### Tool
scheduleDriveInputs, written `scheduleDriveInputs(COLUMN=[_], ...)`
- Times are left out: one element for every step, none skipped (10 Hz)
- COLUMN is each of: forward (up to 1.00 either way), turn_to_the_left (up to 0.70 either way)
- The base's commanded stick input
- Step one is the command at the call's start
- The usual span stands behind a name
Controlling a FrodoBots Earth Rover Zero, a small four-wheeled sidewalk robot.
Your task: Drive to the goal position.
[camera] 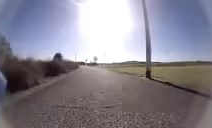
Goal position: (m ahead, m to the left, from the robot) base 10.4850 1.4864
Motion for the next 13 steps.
scheduleDriveInputs(forward=[1.00, 1.00, 1.00, 1.00, 1.00, 1.00, 1.00, 1.00, 1.00, 1.00, 1.00, 1.00, 1.00], turn_to_the_left=[0.40, 0.40, 0.26, 0.22, 0.17, 0.07, 0.03, 0.00, 0.00, 0.00, 0.00, 0.00, 0.00])
